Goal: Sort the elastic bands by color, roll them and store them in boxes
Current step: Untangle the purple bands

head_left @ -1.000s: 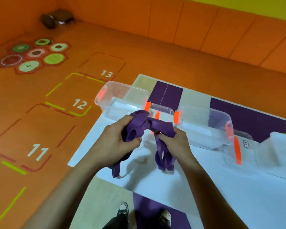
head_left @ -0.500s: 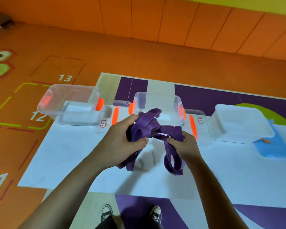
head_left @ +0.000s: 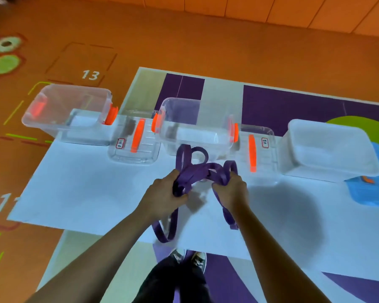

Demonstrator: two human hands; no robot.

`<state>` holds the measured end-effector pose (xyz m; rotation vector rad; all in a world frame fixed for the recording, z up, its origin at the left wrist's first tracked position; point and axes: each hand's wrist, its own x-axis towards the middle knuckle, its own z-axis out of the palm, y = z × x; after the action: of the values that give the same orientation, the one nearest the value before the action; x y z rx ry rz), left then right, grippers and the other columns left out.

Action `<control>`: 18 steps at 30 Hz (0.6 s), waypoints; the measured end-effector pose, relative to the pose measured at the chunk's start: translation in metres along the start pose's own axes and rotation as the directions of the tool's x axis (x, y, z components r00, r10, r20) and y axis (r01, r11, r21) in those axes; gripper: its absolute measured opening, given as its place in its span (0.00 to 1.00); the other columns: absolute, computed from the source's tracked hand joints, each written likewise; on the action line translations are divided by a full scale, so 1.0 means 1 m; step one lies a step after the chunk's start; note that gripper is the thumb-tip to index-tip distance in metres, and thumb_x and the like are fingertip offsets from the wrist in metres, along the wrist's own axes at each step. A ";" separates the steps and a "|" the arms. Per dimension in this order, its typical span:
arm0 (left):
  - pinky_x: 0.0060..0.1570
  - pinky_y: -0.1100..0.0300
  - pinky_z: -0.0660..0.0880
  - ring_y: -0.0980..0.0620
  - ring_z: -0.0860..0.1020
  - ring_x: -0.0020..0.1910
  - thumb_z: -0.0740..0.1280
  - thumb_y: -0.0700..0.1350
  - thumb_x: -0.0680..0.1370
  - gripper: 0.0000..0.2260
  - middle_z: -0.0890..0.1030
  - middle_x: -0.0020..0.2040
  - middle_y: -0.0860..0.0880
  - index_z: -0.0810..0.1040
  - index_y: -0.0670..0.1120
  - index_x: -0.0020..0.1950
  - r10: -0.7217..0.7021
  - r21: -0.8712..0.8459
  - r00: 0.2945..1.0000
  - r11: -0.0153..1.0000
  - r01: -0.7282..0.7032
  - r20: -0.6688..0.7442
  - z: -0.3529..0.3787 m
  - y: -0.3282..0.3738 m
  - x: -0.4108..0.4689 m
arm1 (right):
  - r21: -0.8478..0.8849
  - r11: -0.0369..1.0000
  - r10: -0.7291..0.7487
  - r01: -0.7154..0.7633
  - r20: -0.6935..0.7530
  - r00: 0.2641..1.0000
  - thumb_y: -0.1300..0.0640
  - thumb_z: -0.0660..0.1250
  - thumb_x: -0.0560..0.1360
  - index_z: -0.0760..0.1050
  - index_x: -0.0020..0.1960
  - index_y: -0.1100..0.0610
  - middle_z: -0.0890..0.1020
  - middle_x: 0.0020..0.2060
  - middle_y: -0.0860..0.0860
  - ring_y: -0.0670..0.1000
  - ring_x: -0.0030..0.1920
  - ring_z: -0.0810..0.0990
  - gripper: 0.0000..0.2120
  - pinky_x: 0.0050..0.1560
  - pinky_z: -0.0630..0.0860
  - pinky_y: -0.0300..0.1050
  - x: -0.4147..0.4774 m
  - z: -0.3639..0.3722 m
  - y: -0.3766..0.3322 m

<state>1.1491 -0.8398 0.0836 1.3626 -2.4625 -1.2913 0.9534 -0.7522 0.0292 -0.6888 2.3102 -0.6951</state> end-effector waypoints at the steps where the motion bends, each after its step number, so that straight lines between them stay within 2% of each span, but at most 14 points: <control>1: 0.34 0.54 0.73 0.49 0.78 0.34 0.71 0.50 0.73 0.12 0.78 0.33 0.51 0.69 0.52 0.49 -0.019 0.033 1.000 0.999 0.018 0.019 0.009 -0.006 0.007 | -0.074 0.997 0.010 -0.010 -0.005 1.000 0.55 0.72 0.74 0.75 0.58 0.57 0.84 0.46 0.55 0.61 0.48 0.82 0.15 0.46 0.74 0.46 0.003 0.005 0.001; 3: 0.34 0.57 0.70 0.49 0.77 0.36 0.71 0.51 0.74 0.12 0.78 0.35 0.53 0.68 0.51 0.48 -0.046 0.104 0.998 0.994 0.041 0.042 0.026 -0.016 0.020 | -0.192 0.981 0.008 -0.014 -0.031 0.999 0.55 0.72 0.74 0.72 0.64 0.57 0.84 0.51 0.56 0.61 0.52 0.83 0.21 0.47 0.73 0.47 0.007 0.017 0.004; 6: 0.38 0.55 0.71 0.43 0.78 0.41 0.70 0.53 0.74 0.14 0.81 0.41 0.49 0.67 0.49 0.49 -0.084 0.252 0.994 0.966 0.065 0.067 0.050 -0.029 0.038 | -0.286 0.958 0.010 -0.015 -0.016 1.000 0.52 0.74 0.73 0.67 0.72 0.57 0.82 0.59 0.55 0.59 0.57 0.82 0.30 0.54 0.77 0.50 0.012 0.037 0.015; 9: 0.48 0.53 0.70 0.41 0.79 0.50 0.66 0.56 0.75 0.16 0.81 0.49 0.47 0.69 0.48 0.55 -0.108 0.451 0.989 0.891 0.052 0.099 0.073 -0.044 0.045 | -0.330 0.943 -0.003 0.044 0.126 0.992 0.47 0.77 0.70 0.61 0.76 0.56 0.72 0.72 0.56 0.60 0.69 0.73 0.41 0.66 0.74 0.56 0.013 0.050 0.029; 11: 0.59 0.50 0.70 0.41 0.77 0.59 0.65 0.59 0.74 0.24 0.79 0.57 0.46 0.70 0.47 0.64 -0.123 0.592 0.988 0.804 0.047 0.089 0.083 -0.057 0.046 | -0.341 0.936 -0.028 0.090 0.183 0.983 0.46 0.78 0.70 0.54 0.81 0.55 0.64 0.77 0.55 0.60 0.76 0.66 0.49 0.72 0.69 0.57 0.010 0.052 0.035; 13: 0.67 0.46 0.67 0.41 0.72 0.66 0.67 0.63 0.72 0.32 0.74 0.65 0.45 0.68 0.47 0.70 -0.139 0.636 0.988 0.769 0.065 0.067 0.087 -0.071 0.047 | -0.337 0.933 -0.061 0.123 0.191 0.980 0.46 0.77 0.70 0.53 0.81 0.53 0.63 0.78 0.54 0.59 0.77 0.64 0.49 0.73 0.67 0.57 0.008 0.051 0.040; 15: 0.70 0.45 0.65 0.40 0.69 0.71 0.69 0.68 0.70 0.41 0.70 0.71 0.45 0.63 0.48 0.76 -0.146 0.650 0.986 0.758 0.057 0.084 0.087 -0.079 0.050 | -0.343 0.930 -0.063 0.132 0.206 0.977 0.45 0.77 0.71 0.54 0.81 0.53 0.63 0.78 0.53 0.60 0.77 0.64 0.48 0.73 0.67 0.58 0.004 0.049 0.042; 16: 0.69 0.45 0.65 0.41 0.68 0.71 0.69 0.69 0.68 0.44 0.69 0.72 0.45 0.61 0.48 0.76 -0.136 0.648 0.986 0.760 0.041 0.097 0.087 -0.079 0.051 | -0.341 0.931 -0.064 0.130 0.197 0.978 0.45 0.76 0.72 0.54 0.81 0.52 0.63 0.78 0.53 0.59 0.77 0.64 0.46 0.73 0.67 0.58 0.002 0.047 0.044; 18: 0.68 0.45 0.67 0.41 0.69 0.70 0.70 0.69 0.67 0.43 0.70 0.70 0.46 0.63 0.49 0.75 -0.098 0.631 0.990 0.775 0.012 0.101 0.083 -0.076 0.051 | -0.311 0.942 -0.081 0.126 0.152 0.985 0.46 0.73 0.74 0.57 0.81 0.52 0.66 0.77 0.54 0.59 0.76 0.66 0.42 0.73 0.68 0.57 -0.002 0.044 0.045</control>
<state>1.1358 -0.8432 -0.0394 1.4975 -3.1380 -0.5569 0.9718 -0.7311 -0.0272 -0.9797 2.2919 -0.3052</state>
